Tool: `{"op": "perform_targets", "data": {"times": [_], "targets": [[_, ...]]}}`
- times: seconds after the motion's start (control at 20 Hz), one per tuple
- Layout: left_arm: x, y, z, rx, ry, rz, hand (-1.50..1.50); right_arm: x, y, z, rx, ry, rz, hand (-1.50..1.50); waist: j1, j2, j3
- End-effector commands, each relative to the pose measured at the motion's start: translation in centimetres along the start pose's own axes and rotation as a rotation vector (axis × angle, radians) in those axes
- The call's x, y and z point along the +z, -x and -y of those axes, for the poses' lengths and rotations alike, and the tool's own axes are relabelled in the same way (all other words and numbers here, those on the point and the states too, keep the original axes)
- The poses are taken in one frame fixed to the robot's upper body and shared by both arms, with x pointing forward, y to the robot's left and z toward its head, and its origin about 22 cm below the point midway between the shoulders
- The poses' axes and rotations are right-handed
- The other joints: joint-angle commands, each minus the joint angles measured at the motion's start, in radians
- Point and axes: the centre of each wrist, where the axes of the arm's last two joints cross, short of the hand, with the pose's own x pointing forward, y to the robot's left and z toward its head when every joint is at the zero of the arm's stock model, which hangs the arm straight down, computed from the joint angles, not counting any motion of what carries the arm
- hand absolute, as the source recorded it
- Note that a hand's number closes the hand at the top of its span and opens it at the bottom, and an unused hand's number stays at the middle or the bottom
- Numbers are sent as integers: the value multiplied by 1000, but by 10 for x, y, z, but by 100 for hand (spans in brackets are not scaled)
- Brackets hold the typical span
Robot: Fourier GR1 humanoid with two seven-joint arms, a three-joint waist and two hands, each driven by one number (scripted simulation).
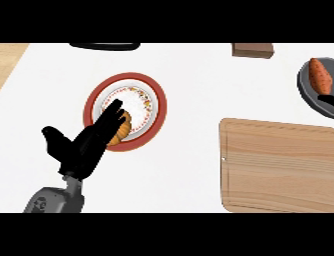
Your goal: Pick the sweet potato from the cutting board and place it in the pan
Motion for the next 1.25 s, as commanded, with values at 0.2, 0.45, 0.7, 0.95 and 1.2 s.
{"op": "perform_targets", "data": {"times": [0.2, 0.45, 0.7, 0.95, 1.2], "targets": [[2, 5, -6, -2, -13, -9, 0, 21, 20, 49, -161, -161, -37, -150, -16, 1, 0], [5, 3, -6, 3, -36, 5, 0, 41, 34, 78, -243, -240, 3, -150, -25, -6, 2], [-3, -1, 7, 8, -17, 3, 0, 43, 30, 102, -234, -275, 15, -150, -24, -6, 3], [4, 9, -2, 5, -36, -14, 0, 55, 35, 120, -233, -302, 8, -150, -28, -9, 3], [3, 7, 3, 12, -34, -6, 0, 58, 33, 132, -240, -329, 19, -150, -38, -15, 2]]}}
